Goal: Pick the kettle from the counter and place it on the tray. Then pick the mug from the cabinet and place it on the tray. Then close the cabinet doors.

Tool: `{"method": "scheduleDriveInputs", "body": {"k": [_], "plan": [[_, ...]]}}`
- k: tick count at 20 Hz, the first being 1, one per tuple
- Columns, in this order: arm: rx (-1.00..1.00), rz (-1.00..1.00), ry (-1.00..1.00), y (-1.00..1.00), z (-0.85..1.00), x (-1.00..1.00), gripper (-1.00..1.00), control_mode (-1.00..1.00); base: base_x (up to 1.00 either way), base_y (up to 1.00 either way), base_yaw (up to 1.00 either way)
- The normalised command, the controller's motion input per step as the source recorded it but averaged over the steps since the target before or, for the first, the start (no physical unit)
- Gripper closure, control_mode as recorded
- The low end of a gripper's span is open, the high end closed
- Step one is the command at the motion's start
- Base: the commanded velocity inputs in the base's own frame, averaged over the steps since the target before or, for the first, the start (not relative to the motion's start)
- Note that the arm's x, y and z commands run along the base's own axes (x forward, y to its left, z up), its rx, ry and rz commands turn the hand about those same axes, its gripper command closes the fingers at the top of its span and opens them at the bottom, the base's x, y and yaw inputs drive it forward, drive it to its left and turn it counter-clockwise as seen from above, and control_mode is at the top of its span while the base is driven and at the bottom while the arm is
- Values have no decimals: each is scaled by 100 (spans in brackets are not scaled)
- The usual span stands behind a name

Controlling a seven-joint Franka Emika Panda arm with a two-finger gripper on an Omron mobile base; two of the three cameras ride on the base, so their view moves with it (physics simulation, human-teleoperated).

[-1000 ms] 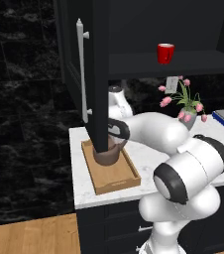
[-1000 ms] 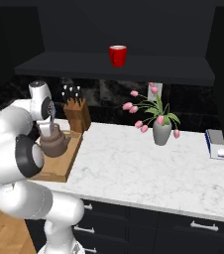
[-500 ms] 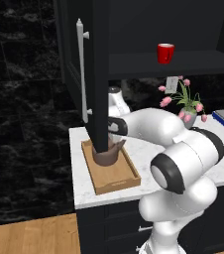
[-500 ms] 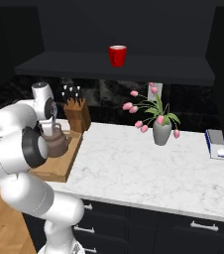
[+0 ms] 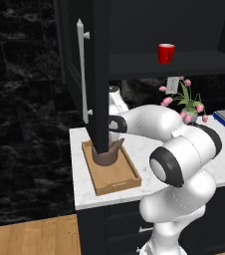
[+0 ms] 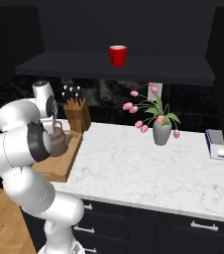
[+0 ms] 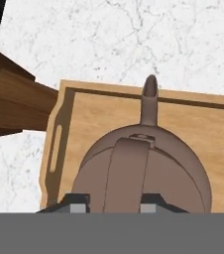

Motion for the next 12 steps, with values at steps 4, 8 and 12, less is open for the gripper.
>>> {"method": "scheduleDriveInputs", "body": {"k": [4,8,12], "plan": [[0,0,-6,0,-1,-4,-100,-100,0,0,0],[0,0,-5,0,0,-6,-100,-100,0,0,0],[0,-1,-8,-3,11,-20,-100,-100,0,0,0]]}}
